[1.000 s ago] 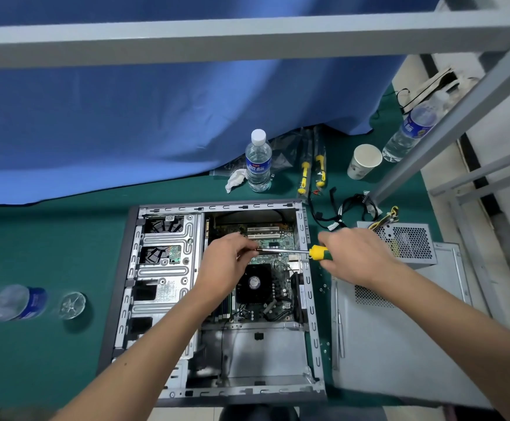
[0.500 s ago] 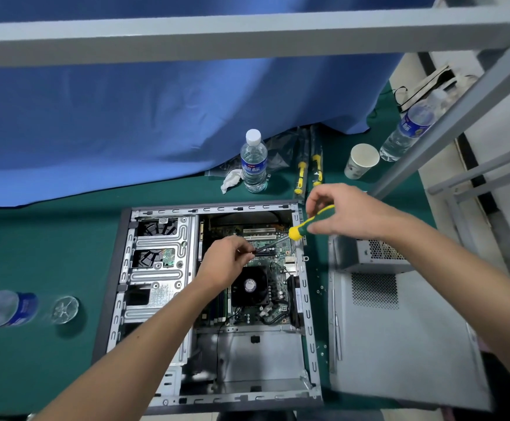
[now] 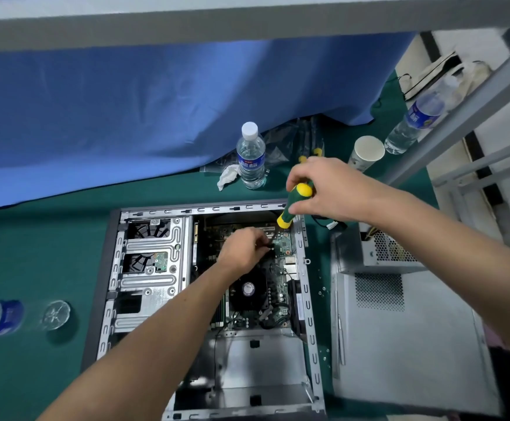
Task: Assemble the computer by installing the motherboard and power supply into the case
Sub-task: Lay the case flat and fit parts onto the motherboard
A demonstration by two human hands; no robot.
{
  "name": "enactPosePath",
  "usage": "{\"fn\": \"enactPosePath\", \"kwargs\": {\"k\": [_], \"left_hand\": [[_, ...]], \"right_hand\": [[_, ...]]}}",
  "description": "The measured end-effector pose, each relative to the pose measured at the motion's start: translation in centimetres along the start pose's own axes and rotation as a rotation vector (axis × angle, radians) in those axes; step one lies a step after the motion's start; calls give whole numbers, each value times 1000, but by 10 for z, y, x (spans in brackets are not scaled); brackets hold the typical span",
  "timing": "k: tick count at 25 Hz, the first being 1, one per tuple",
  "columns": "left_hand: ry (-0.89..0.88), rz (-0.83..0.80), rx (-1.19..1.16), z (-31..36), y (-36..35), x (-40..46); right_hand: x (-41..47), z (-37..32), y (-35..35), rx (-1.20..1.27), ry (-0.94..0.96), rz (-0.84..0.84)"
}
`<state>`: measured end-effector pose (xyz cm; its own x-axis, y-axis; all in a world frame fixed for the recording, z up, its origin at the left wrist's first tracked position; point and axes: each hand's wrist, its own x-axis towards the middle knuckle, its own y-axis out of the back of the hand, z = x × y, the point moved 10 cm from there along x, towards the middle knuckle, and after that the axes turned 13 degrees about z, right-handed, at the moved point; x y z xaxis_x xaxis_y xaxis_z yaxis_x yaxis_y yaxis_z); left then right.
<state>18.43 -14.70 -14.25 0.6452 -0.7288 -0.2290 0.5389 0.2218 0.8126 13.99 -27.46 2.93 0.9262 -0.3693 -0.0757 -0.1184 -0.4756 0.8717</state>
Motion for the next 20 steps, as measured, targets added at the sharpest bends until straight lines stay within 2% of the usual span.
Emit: {"fn": "enactPosePath", "kwargs": {"k": [6,9,13,20], "left_hand": [[-71,-99,132,18,-35,18],[-37,-82,104,20,-47,22],[37,-99,91,13,-57,31],[12,-122,113,10,-78,32]], "right_hand": [[3,-7,-20,-155,66,11],[1,-10,-28,-192,92,16],[6,-18,-41,-260,159,-24],[9,-10,-59,-334,178,-126]]}}
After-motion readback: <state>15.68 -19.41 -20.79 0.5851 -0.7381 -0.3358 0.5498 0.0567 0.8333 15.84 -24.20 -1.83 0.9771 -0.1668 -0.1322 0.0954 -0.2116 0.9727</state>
